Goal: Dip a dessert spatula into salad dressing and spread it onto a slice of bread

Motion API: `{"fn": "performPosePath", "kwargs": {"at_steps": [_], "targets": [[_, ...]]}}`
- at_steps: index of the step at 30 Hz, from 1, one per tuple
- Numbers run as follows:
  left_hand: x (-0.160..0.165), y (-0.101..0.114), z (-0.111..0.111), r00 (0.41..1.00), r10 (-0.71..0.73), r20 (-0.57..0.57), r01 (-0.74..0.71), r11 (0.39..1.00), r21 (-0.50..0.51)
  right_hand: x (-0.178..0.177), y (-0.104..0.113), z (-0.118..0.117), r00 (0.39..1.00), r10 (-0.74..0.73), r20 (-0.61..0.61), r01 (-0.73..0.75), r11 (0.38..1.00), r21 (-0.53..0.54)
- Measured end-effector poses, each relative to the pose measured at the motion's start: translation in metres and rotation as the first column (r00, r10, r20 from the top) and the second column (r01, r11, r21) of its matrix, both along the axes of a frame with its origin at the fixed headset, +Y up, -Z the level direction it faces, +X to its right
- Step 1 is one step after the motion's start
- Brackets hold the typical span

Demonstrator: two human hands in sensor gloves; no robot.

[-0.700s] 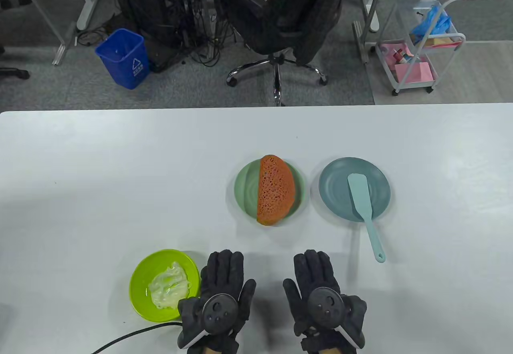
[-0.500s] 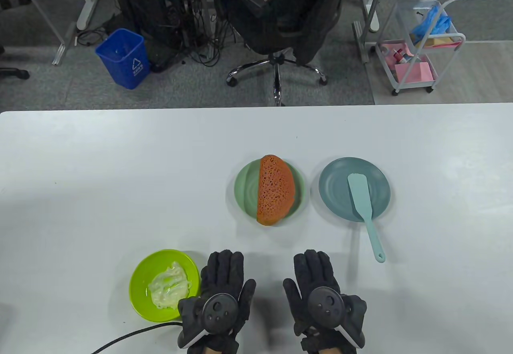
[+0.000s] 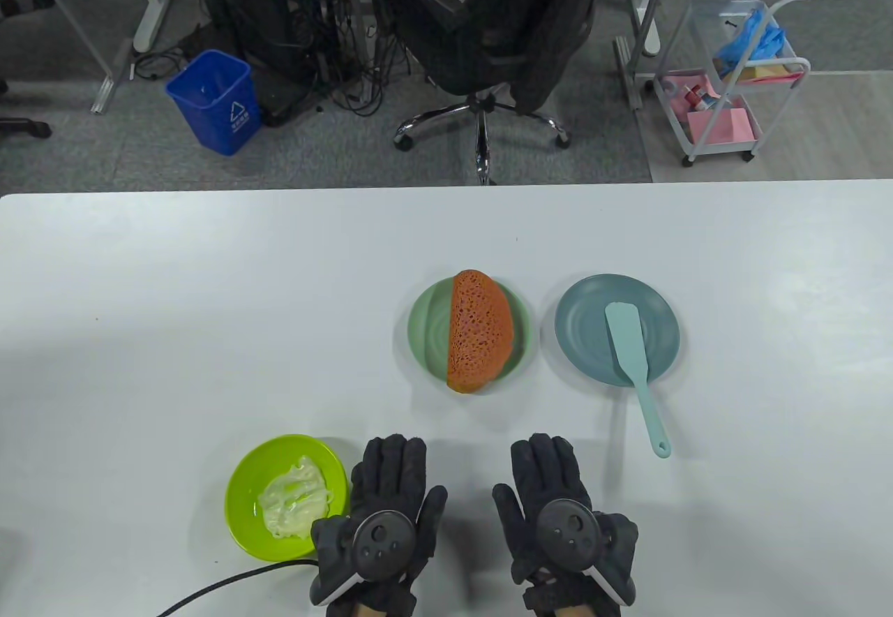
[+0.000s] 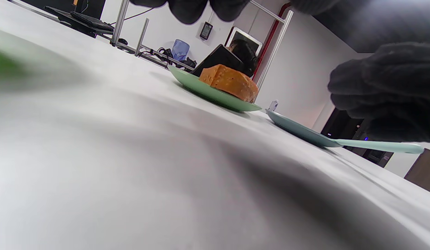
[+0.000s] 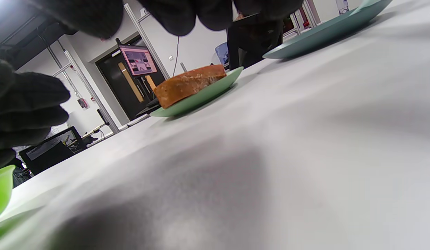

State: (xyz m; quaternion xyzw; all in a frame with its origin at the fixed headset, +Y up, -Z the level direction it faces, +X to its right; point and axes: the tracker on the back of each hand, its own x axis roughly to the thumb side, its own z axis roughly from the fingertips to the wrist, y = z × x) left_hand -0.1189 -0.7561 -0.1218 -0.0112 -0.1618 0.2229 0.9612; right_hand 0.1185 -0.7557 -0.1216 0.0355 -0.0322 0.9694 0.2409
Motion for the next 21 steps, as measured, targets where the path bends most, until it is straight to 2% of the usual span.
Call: {"fn": "performPosePath", "kwargs": {"at_steps": [21], "targets": [[0.0007, 0.0001, -0.0008, 1.000, 0.003, -0.005, -0.003, 1.000, -0.005, -0.0004, -0.0004, 0.0008, 1.000, -0.002, -0.006, 0.002, 1.000, 0.012]]}}
